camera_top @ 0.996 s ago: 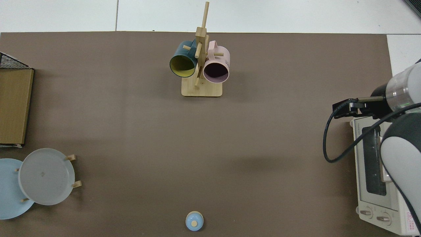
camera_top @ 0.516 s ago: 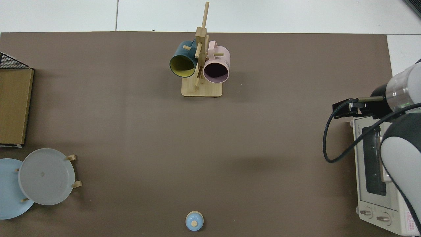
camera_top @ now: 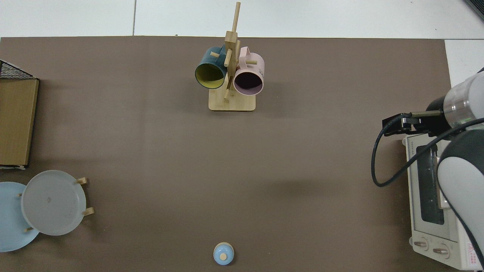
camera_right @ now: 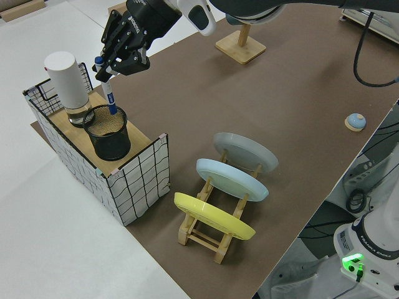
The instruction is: Put markers into pen holder
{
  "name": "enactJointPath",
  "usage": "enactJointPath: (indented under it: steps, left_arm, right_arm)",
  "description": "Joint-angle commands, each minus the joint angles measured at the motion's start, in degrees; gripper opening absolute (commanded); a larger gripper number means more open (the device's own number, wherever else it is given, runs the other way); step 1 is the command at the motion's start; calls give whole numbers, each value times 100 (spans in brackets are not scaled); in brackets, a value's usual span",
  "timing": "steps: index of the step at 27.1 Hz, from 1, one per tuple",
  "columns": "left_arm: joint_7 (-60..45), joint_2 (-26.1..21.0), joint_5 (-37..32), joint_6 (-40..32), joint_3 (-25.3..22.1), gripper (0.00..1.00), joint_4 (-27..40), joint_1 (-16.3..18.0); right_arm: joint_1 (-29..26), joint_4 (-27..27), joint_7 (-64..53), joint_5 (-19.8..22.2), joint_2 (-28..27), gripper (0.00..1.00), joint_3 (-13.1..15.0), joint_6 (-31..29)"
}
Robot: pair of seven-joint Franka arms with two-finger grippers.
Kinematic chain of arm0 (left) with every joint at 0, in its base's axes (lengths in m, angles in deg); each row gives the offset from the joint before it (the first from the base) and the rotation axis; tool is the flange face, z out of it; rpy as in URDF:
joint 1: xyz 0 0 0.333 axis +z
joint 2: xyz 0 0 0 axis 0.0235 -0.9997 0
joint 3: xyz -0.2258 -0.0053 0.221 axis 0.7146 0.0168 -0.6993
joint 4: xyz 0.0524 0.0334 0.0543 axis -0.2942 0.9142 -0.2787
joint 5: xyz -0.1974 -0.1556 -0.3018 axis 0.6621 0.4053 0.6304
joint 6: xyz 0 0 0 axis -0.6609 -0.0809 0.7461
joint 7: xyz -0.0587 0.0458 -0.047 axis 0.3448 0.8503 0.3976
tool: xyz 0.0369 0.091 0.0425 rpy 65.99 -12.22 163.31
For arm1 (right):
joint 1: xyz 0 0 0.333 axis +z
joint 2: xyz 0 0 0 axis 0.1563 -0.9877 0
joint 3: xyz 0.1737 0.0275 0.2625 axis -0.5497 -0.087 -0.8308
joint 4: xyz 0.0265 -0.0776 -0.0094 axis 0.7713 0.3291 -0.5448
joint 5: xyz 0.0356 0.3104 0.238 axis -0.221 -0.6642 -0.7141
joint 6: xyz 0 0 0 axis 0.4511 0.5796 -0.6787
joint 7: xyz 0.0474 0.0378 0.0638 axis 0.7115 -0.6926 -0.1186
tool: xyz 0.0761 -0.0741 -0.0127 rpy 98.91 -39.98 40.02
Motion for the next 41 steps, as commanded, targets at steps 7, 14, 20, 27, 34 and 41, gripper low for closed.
enactJointPath:
  steps: [7, 14, 20, 27, 34, 41]
  left_arm:
    - [243, -204, -23, 79, 39, 5, -99, 124]
    - [208, -204, 12, 0, 48, 100, -125, 71]
    - [-81, -142, 214, -342, 180, 100, -239, 1]
    - [-1925, 86, 1005, -1256, 531, 100, -319, -201]
    - [-3876, 130, 1041, -1863, 970, 100, -283, -482]
    - [-6415, 192, 1945, -2470, 1199, 100, -266, -649]
  right_arm:
    - [-106, 162, 48, -101, 109, 100, -65, -147]
    - [-106, 162, 48, -101, 109, 100, -74, -156]
    - [-106, 162, 48, -101, 109, 100, -65, -156]
    - [-106, 162, 48, -101, 109, 100, -74, -147]
    - [-106, 162, 48, -101, 109, 100, -65, -156]
    - [-106, 162, 48, -101, 109, 100, -65, -156]
